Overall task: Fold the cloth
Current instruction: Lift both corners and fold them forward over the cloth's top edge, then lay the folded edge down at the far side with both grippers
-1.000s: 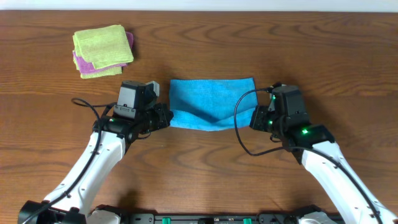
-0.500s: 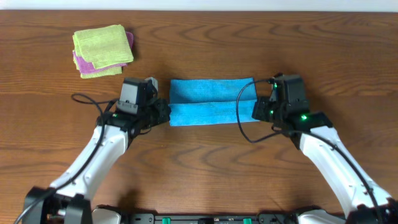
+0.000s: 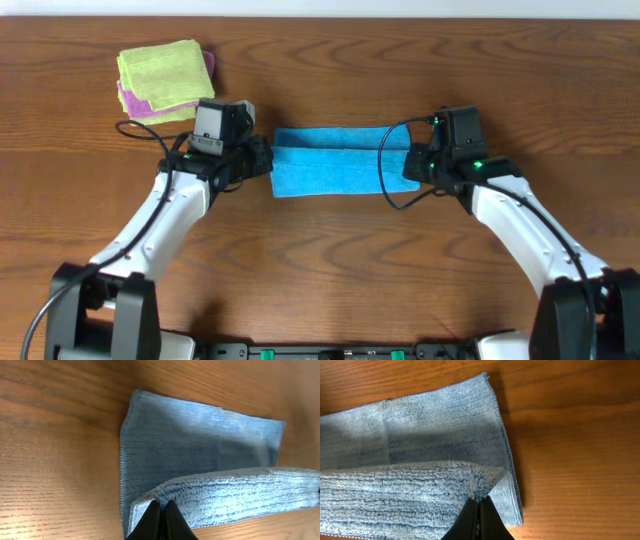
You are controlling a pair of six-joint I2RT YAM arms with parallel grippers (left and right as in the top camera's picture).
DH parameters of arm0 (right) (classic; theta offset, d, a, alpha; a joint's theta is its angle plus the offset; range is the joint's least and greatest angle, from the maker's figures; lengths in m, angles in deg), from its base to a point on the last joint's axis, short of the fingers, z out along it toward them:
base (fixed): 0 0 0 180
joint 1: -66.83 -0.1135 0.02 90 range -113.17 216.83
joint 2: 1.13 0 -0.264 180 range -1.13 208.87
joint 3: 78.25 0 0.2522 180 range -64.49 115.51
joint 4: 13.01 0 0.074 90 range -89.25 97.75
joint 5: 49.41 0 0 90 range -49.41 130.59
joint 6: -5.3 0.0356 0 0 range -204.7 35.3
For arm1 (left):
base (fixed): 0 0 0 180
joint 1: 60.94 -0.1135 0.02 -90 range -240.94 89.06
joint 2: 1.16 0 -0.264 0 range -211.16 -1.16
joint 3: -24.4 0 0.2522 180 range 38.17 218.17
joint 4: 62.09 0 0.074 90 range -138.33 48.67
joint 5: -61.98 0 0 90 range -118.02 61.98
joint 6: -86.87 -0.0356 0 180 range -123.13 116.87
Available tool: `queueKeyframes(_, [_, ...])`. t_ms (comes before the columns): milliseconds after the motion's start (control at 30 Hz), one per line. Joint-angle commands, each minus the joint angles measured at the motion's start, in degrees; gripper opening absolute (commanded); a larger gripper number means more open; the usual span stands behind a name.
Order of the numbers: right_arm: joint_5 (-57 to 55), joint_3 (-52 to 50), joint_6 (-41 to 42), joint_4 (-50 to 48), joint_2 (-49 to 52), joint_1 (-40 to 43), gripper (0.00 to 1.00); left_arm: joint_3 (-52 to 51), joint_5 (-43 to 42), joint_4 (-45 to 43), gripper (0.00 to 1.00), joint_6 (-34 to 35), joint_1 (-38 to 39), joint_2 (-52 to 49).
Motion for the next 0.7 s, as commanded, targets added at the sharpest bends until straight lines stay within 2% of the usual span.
queueKeyframes(0, [-0.85, 2.49, -1.09, -0.39, 1.49, 1.16, 0.02, 2.01, 0.81, -0.24, 0.06, -1.46, -0.37, -2.16])
queueKeyframes(667, [-1.88, 6.03, -1.40, -2.01, 5.75, 3.08, 0.01, 10.88, -1.60, -1.09, 0.06, -4.00, -0.39, -11.02])
